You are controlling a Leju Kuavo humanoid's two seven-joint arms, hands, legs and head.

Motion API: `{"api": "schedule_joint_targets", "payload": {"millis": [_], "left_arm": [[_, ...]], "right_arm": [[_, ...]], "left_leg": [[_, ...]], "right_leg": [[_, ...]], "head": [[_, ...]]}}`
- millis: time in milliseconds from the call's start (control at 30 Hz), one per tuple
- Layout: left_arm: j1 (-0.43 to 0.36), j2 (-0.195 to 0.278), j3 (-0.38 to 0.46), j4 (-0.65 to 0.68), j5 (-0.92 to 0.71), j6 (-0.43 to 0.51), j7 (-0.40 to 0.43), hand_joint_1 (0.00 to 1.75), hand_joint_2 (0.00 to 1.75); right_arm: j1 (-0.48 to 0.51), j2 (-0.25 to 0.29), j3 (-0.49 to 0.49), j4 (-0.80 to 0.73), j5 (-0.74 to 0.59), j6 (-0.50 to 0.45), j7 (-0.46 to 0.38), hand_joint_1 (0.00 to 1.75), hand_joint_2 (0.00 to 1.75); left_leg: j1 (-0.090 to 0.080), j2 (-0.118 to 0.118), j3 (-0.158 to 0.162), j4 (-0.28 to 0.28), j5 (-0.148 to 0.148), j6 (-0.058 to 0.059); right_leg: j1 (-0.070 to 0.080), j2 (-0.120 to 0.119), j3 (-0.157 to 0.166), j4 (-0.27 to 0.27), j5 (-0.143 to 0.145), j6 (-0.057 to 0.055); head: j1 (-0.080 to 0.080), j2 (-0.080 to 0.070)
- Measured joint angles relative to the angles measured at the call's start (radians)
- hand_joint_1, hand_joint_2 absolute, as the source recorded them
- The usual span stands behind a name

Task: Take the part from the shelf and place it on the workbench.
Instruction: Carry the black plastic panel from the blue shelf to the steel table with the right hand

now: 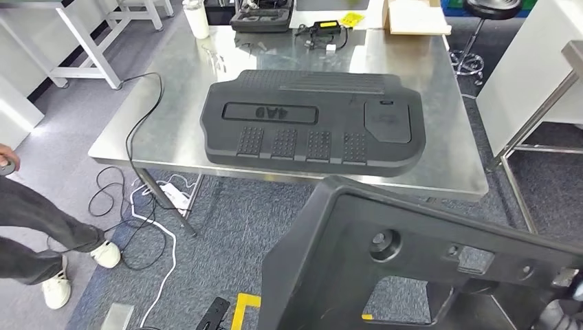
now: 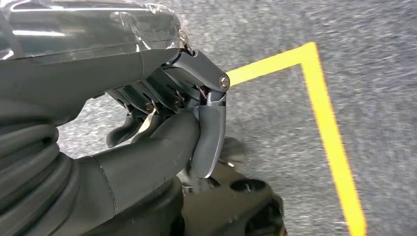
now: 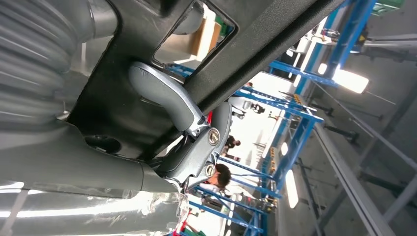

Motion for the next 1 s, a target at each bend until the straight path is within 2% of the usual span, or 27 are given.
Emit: {"api": "schedule_joint_targets", "payload": {"millis": [33, 100, 133, 167, 233, 300, 333, 400, 433, 467, 500, 533, 567, 600, 633, 667, 733, 800, 900, 1000], "left_arm": [[0.001, 0.000, 0.000, 0.000, 0.000, 0.000, 0.000, 1.75, 1.75], [0.005, 0.003, 0.000, 0.002, 0.000, 0.000, 0.000, 1.75, 1.75], [0.005, 0.005, 0.000, 0.002, 0.000, 0.000, 0.001, 1.75, 1.75], [0.005, 0.006, 0.000, 0.003, 0.000, 0.000, 0.001, 1.75, 1.75], [0.001, 0.006, 0.000, 0.003, 0.000, 0.000, 0.001, 1.75, 1.75], [0.000, 0.006, 0.000, 0.003, 0.000, 0.001, 0.000, 1.75, 1.75], [-0.001, 0.006, 0.000, 0.003, 0.000, 0.002, 0.000, 1.75, 1.75], [-0.003, 0.005, 0.000, 0.003, 0.000, 0.003, 0.000, 1.75, 1.75], [-0.003, 0.005, 0.000, 0.003, 0.000, 0.003, 0.000, 1.75, 1.75], [-0.002, 0.004, 0.000, 0.003, 0.000, 0.003, 0.000, 1.75, 1.75], [-0.001, 0.003, 0.000, 0.003, 0.000, 0.003, 0.000, 1.75, 1.75], [-0.001, 0.002, 0.000, 0.003, 0.000, 0.003, 0.000, 1.75, 1.75], [-0.001, 0.002, 0.000, 0.003, -0.001, 0.003, 0.000, 1.75, 1.75], [-0.003, 0.002, 0.000, 0.003, -0.001, 0.003, 0.000, 1.75, 1.75], [-0.005, 0.003, 0.000, 0.004, -0.002, 0.003, 0.000, 1.75, 1.75], [-0.005, 0.003, 0.000, 0.004, -0.003, 0.003, 0.000, 1.75, 1.75], [-0.005, 0.002, 0.000, 0.004, -0.004, 0.003, 0.000, 1.75, 1.75], [-0.004, 0.002, 0.000, 0.004, -0.007, 0.003, 0.000, 1.75, 1.75], [-0.005, 0.002, 0.000, 0.004, -0.010, 0.003, 0.001, 1.75, 1.75], [-0.005, 0.002, 0.000, 0.004, -0.010, 0.003, 0.001, 1.75, 1.75]], "right_arm": [[0.000, 0.000, 0.000, 0.000, 0.000, 0.000, 0.000, 1.75, 1.75], [-0.001, 0.000, 0.000, 0.001, 0.000, 0.001, 0.000, 1.75, 1.75], [-0.002, 0.000, 0.000, 0.001, -0.001, 0.001, 0.001, 1.75, 1.75], [-0.003, 0.000, 0.000, 0.001, -0.002, 0.001, 0.002, 1.75, 1.75], [-0.004, 0.000, 0.000, 0.000, -0.003, 0.002, 0.002, 1.75, 1.75], [-0.009, 0.000, 0.000, -0.001, -0.001, 0.002, 0.001, 1.75, 1.75], [-0.012, 0.000, 0.000, -0.001, -0.001, 0.002, 0.001, 1.75, 1.75], [-0.014, 0.000, 0.000, -0.001, 0.000, 0.002, 0.001, 1.75, 1.75], [-0.013, 0.000, 0.000, -0.001, -0.001, 0.002, 0.001, 1.75, 1.75], [-0.012, 0.000, 0.000, -0.001, -0.001, 0.002, 0.001, 1.75, 1.75], [-0.012, 0.000, 0.000, -0.001, -0.001, 0.002, 0.001, 1.75, 1.75], [-0.012, 0.000, 0.000, -0.001, -0.001, 0.002, 0.001, 1.75, 1.75], [-0.012, 0.000, 0.000, -0.001, -0.001, 0.001, 0.001, 1.75, 1.75], [-0.011, 0.000, 0.000, 0.000, -0.001, 0.001, 0.002, 1.75, 1.75], [-0.009, 0.000, 0.000, 0.000, -0.002, 0.001, 0.002, 1.75, 1.75], [-0.007, 0.000, 0.000, 0.000, -0.002, 0.000, 0.002, 1.75, 1.75], [-0.004, 0.000, 0.000, -0.001, -0.002, 0.000, 0.002, 1.75, 1.75], [-0.003, 0.000, 0.000, -0.001, -0.001, 0.000, 0.002, 1.75, 1.75], [-0.004, 0.000, 0.000, -0.001, 0.000, 0.006, 0.002, 1.75, 1.75], [-0.004, 0.000, 0.000, 0.000, 0.000, 0.010, 0.002, 1.75, 1.75]], "left_leg": [[-0.013, -0.001, -0.005, -0.055, 0.056, 0.014], [-0.035, -0.009, -0.012, -0.139, 0.207, 0.040], [-0.042, -0.012, -0.012, -0.160, 0.257, 0.047], [-0.046, -0.015, -0.012, -0.166, 0.274, 0.052], [-0.043, -0.014, 0.005, -0.191, 0.267, 0.056], [-0.032, -0.013, 0.038, -0.226, 0.264, 0.059], [-0.027, -0.012, 0.054, -0.241, 0.261, 0.059], [-0.020, -0.012, 0.074, -0.250, 0.249, 0.056], [-0.016, -0.012, 0.082, -0.249, 0.240, 0.053], [-0.011, -0.013, 0.090, -0.246, 0.230, 0.048], [-0.006, -0.013, 0.100, -0.242, 0.220, 0.042], [-0.001, -0.013, 0.109, -0.236, 0.208, 0.036], [0.002, -0.014, 0.115, -0.229, 0.197, 0.028], [0.002, -0.016, 0.115, -0.219, 0.188, 0.021], [0.002, -0.017, 0.112, -0.212, 0.183, 0.015], [0.001, -0.018, 0.107, -0.206, 0.179, 0.012], [0.001, -0.017, 0.105, -0.204, 0.177, 0.014], [0.002, -0.017, 0.109, -0.205, 0.176, 0.017], [0.003, -0.017, 0.118, -0.210, 0.175, 0.016], [0.005, -0.017, 0.121, -0.214, 0.173, 0.012]], "right_leg": [[0.002, 0.000, 0.022, -0.001, -0.017, -0.002], [0.003, 0.002, 0.051, -0.002, -0.047, -0.003], [0.001, 0.004, 0.053, -0.003, -0.055, -0.001], [-0.001, 0.007, 0.053, -0.007, -0.060, 0.002], [-0.003, 0.008, 0.061, -0.025, -0.066, 0.011], [0.000, 0.006, 0.055, 0.004, -0.086, 0.019], [0.000, 0.004, 0.028, 0.054, -0.103, 0.025], [-0.006, 0.004, -0.068, 0.185, -0.131, 0.038], [-0.011, 0.003, -0.112, 0.229, -0.127, 0.045], [-0.015, 0.003, -0.140, 0.238, -0.103, 0.051], [-0.020, 0.002, -0.149, 0.211, -0.060, 0.058], [-0.026, 0.002, -0.142, 0.155, -0.005, 0.065], [-0.028, 0.002, -0.131, 0.103, 0.036, 0.071], [-0.030, 0.003, -0.120, 0.058, 0.060, 0.072], [-0.030, 0.005, -0.115, 0.034, 0.069, 0.067], [-0.028, 0.006, -0.116, 0.030, 0.063, 0.060], [-0.025, 0.008, -0.116, 0.024, 0.061, 0.047], [-0.022, 0.009, -0.112, 0.023, 0.057, 0.041], [-0.019, 0.007, -0.105, 0.023, 0.051, 0.031], [-0.016, 0.007, -0.103, 0.023, 0.048, 0.026]], "head": [[0.000, 0.000], [0.010, 0.000], [0.012, 0.000], [0.014, 0.000], [0.004, 0.000], [0.001, 0.000], [0.001, 0.000], [0.002, 0.000], [0.002, 0.000], [0.002, 0.000], [0.002, 0.000], [0.002, 0.000], [0.005, 0.000], [0.010, 0.000], [0.009, 0.000], [0.008, 0.000], [-0.002, 0.000], [-0.003, 0.000], [-0.003, 0.000], [-0.003, 0.000]]}}
